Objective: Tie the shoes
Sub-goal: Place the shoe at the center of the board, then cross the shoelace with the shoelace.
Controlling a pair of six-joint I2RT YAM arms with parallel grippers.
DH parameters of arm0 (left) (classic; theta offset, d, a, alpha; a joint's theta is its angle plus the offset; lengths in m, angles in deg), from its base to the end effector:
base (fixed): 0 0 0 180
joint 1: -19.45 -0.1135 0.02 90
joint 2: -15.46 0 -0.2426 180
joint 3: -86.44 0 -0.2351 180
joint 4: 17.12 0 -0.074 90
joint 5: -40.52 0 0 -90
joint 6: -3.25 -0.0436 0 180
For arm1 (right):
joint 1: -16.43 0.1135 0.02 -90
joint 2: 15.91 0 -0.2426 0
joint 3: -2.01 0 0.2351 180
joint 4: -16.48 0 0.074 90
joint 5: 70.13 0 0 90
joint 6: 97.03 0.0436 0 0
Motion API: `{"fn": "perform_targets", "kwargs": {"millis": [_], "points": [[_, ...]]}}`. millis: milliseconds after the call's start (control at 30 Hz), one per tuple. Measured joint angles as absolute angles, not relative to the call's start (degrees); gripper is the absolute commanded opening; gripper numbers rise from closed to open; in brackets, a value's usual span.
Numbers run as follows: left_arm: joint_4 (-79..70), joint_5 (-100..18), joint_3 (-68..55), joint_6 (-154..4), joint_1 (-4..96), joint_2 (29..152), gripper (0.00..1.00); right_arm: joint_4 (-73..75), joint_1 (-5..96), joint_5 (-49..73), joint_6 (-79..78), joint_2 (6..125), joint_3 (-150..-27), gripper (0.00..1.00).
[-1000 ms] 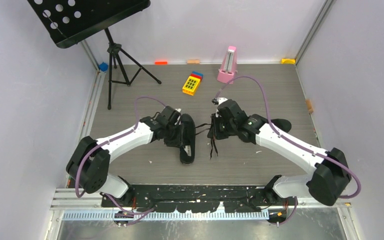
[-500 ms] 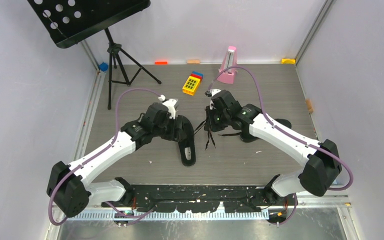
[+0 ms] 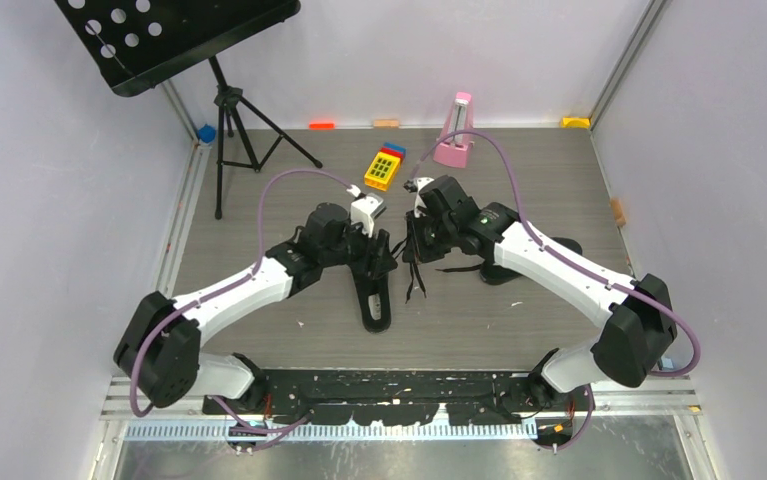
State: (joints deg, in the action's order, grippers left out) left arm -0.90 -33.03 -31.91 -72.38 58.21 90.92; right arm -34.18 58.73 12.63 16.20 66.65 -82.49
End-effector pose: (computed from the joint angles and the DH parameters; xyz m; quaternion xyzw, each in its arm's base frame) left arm 0.2166 -0.1897 0.2343 0.2510 0.8228 -0.3320 0.3870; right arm 0.2189 0.2066 0.2739 -0.1767 0.9174 0.2401 0.2638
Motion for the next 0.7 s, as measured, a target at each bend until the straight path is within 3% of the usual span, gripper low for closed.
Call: {"fn": "perform_targets", "kwargs": {"millis": [67, 167, 300, 333, 467, 500, 600, 700], "points": [[-2.12, -32.4, -31.91, -72.53, 58.21, 92.49, 0.57, -34.18, 58.73, 12.15, 16.22, 66.72, -82.62, 0.03], [-3.85, -31.33, -31.91, -72.69, 58.21, 94.37, 0.42, -34.18, 58.73, 11.64, 16.24, 66.74, -82.62, 0.04], [-4.46, -30.13, -31.38, -73.21, 58.21, 96.39, 0.02, -34.18, 58.73, 11.6, 16.24, 66.76, -82.62, 0.07], [-4.49, -29.91, -31.08, -73.04, 58.21, 96.84, 0.0, -34.18, 58.73, 11.66, 16.26, 66.74, -82.62, 0.12], [-3.06, -29.76, -29.64, -73.91, 58.23, 97.72, 0.0, -34.2, 58.64, 13.35, 16.81, 66.74, -82.62, 0.47], [-2.41, -29.82, -29.42, -74.0, 58.21, 97.63, 0.0, -34.2, 58.55, 13.76, 17.12, 66.74, -82.62, 0.51], [-0.29, -29.97, -29.39, -74.11, 58.21, 96.89, 0.0, -34.07, 58.29, 15.14, 17.07, 66.61, -81.99, 0.52], [1.61, -30.0, -29.42, -74.17, 58.21, 95.2, 0.0, -33.88, 58.14, 16.19, 17.09, 66.2, -80.26, 0.41]]}}
